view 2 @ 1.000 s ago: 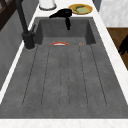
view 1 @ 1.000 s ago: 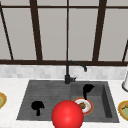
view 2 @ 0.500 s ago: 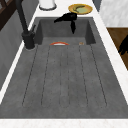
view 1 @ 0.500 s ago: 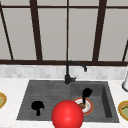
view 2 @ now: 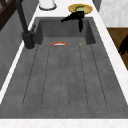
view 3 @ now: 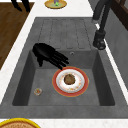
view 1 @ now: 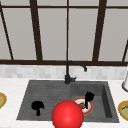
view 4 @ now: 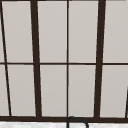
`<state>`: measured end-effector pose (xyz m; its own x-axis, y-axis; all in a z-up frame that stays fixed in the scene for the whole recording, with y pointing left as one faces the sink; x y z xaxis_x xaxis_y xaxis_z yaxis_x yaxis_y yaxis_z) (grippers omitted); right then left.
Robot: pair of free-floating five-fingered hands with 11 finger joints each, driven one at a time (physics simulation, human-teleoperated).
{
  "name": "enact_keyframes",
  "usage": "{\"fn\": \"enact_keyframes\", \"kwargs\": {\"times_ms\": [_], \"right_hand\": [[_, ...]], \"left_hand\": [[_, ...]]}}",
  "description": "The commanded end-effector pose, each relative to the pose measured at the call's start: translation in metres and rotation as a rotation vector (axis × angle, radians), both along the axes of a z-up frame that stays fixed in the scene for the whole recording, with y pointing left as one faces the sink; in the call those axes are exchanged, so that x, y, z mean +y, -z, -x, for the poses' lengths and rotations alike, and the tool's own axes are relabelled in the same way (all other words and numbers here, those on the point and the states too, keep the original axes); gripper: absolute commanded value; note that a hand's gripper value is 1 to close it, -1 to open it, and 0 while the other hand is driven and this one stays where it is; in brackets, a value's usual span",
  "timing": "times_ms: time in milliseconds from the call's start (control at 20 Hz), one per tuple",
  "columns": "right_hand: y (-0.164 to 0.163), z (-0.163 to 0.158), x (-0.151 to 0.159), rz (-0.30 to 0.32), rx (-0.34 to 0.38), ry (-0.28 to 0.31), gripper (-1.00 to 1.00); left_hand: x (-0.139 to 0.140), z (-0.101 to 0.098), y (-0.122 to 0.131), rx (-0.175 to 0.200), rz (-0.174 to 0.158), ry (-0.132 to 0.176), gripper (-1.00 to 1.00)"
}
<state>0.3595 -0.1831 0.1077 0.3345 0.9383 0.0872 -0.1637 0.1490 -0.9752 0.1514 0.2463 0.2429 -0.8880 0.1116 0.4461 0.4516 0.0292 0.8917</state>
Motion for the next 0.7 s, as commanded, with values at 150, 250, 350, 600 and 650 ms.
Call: {"fn": "enact_keyframes", "kwargs": {"times_ms": [150,250,350,600,650], "right_hand": [[-0.022,0.035,-0.012,-0.027,0.054,-0.04,-1.0],[-0.029,0.048,-0.016,-0.028,0.066,-0.043,-1.0],[-0.037,0.059,-0.018,-0.027,0.075,-0.047,-1.0],[-0.062,0.085,-0.026,-0.018,0.076,-0.058,-1.0],[-0.068,0.089,-0.027,-0.018,0.074,-0.061,-1.0]], "left_hand": [[0.0,0.0,0.0,0.0,0.0,0.0,0.0],[0.0,0.0,0.0,0.0,0.0,0.0,0.0],[0.0,0.0,0.0,0.0,0.0,0.0,0.0],[0.0,0.0,0.0,0.0,0.0,0.0,0.0],[0.0,0.0,0.0,0.0,0.0,0.0,0.0]]}}
